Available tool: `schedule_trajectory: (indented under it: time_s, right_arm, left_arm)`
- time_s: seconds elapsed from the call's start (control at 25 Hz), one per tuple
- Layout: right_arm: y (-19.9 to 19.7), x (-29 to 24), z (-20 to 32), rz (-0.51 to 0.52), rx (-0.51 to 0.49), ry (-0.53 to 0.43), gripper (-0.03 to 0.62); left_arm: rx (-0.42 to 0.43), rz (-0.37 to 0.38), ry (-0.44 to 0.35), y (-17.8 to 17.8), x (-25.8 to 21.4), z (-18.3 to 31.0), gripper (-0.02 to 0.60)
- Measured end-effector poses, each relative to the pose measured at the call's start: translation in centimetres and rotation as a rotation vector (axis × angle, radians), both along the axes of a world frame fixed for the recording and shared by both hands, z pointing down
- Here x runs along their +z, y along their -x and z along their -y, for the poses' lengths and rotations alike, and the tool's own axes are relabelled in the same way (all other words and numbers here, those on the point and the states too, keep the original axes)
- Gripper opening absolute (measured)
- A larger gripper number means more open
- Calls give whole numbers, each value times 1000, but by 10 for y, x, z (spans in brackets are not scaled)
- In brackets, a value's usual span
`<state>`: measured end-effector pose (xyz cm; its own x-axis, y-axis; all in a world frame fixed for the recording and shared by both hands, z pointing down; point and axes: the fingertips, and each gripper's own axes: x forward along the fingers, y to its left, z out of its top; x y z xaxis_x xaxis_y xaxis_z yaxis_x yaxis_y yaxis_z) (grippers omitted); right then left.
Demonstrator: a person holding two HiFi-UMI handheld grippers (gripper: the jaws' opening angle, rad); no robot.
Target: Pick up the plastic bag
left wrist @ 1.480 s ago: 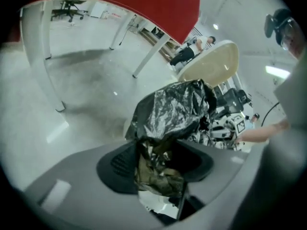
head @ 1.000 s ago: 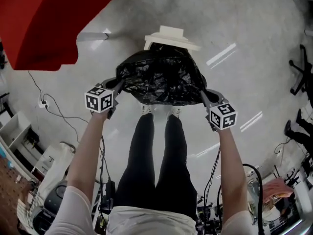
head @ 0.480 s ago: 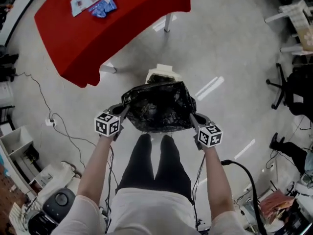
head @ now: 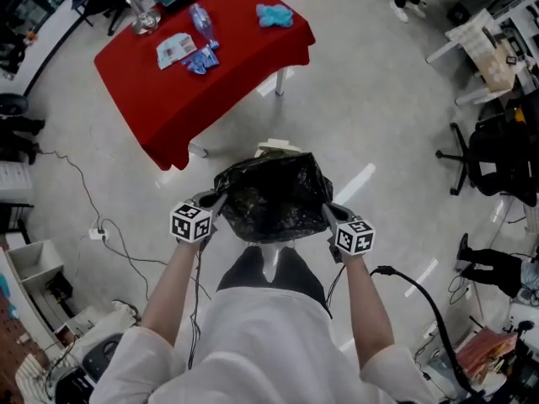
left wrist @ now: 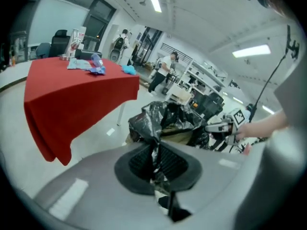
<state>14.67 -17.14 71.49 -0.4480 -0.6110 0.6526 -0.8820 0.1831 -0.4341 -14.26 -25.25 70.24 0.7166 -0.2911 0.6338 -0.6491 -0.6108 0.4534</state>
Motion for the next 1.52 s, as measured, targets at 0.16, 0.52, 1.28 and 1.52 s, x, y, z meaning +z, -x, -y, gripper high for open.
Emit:
schedule_trajectory:
  time_s: [0.16,0.52,1.28,1.52]
  right_arm:
    - [2,-34,-22,-17,23,-28,2]
    - [13,-110,-59,-16,114,-158,2]
    - [-10,-216,-181,-46,-40,-353,2]
    - [-20,-225,-220,-53,-62,-381,2]
  left_arm:
    - [23,-22,-28,7,-39,-15,5]
    - [38,-94,-120,31,-114,-40,6]
    - [-65,-71,-341,4,-226,-168,6]
    - [-70,-36,-374,5,-239,-217,6]
